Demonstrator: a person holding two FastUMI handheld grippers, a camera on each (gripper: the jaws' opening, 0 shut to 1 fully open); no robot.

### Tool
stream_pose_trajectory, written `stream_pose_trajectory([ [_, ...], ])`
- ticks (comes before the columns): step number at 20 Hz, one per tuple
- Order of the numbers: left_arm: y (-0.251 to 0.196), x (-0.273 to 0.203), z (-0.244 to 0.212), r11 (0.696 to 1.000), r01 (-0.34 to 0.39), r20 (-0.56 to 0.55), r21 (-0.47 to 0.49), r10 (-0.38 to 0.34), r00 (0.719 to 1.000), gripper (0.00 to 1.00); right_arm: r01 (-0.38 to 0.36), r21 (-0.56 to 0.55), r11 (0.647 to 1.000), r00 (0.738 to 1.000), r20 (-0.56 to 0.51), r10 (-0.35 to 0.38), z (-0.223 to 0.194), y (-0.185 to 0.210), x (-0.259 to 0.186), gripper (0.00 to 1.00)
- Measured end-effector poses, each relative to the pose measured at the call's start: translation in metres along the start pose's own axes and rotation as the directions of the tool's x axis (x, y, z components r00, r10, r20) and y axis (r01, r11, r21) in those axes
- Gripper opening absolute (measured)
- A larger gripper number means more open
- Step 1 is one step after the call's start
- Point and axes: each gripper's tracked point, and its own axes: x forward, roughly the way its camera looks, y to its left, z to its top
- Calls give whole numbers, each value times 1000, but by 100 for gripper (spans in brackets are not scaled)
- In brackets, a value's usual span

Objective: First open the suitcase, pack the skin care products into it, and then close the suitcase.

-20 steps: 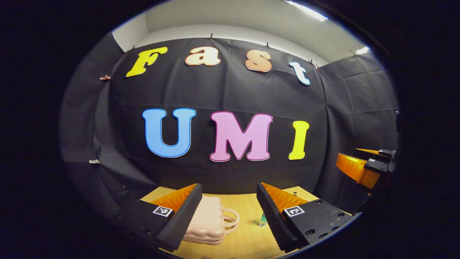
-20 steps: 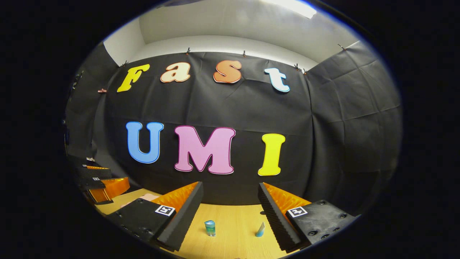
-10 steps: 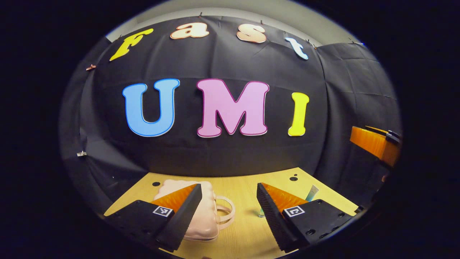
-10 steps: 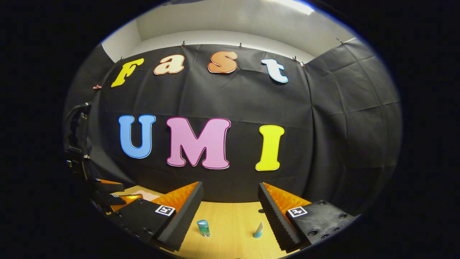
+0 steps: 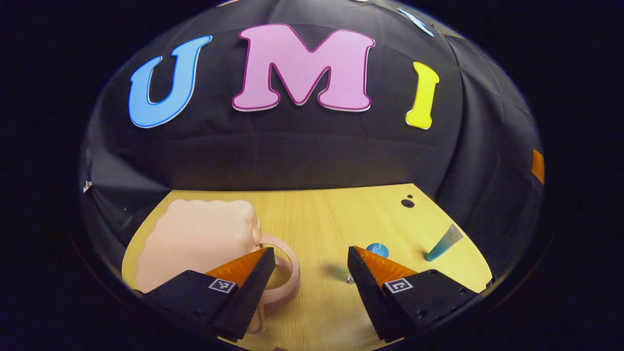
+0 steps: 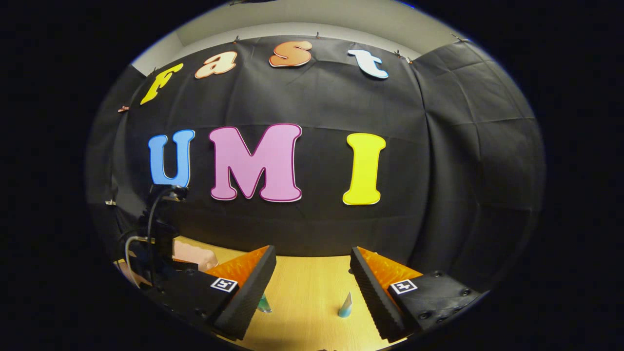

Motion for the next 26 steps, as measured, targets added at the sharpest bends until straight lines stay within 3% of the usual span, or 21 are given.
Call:
stream_pose_trajectory([
  [5, 7, 42, -39, 999, -52, -162, 0, 51, 985, 76, 11, -59, 998, 999, -29, -12, -16, -24, 17, 97],
  [9, 11, 69, -60, 995, -104, -243, 3, 102, 965, 72, 8, -105, 994, 999, -41, -13, -26, -41, 25, 97],
  [10, 18, 76, -64, 991, -135, -255, 13, 134, 958, 68, 18, -128, 992, 1000, -21, -21, -20, -47, 27, 97],
  [11, 26, 78, -67, 986, -165, -271, 24, 166, 948, 54, 22, -136, 991, 1000, -12, -23, -18, -51, 28, 96],
  [12, 32, 81, -71, 983, -184, -288, 27, 184, 940, 48, 20, -134, 991, 1000, -12, -22, -20, -51, 29, 97],
  [13, 29, 84, -74, 983, -182, -293, 5, 176, 940, 30, 15, -129, 992, 1000, -23, -19, -24, -51, 31, 96],
  [19, 21, 78, -50, 995, -102, -220, -6, 98, 970, 9, 2, -117, 993, 998, -56, -9, -34, -46, 37, 97],
  [25, 38, 40, 17, 987, -56, -150, -148, 34, 988, 2, -46, -103, 994, 997, -67, 39, -36, -18, 37, 96],
  [26, 43, 31, 30, 987, -51, -135, -155, 30, 990, 6, -58, -97, 994, 996, -67, 52, -36, -11, 36, 96],
])
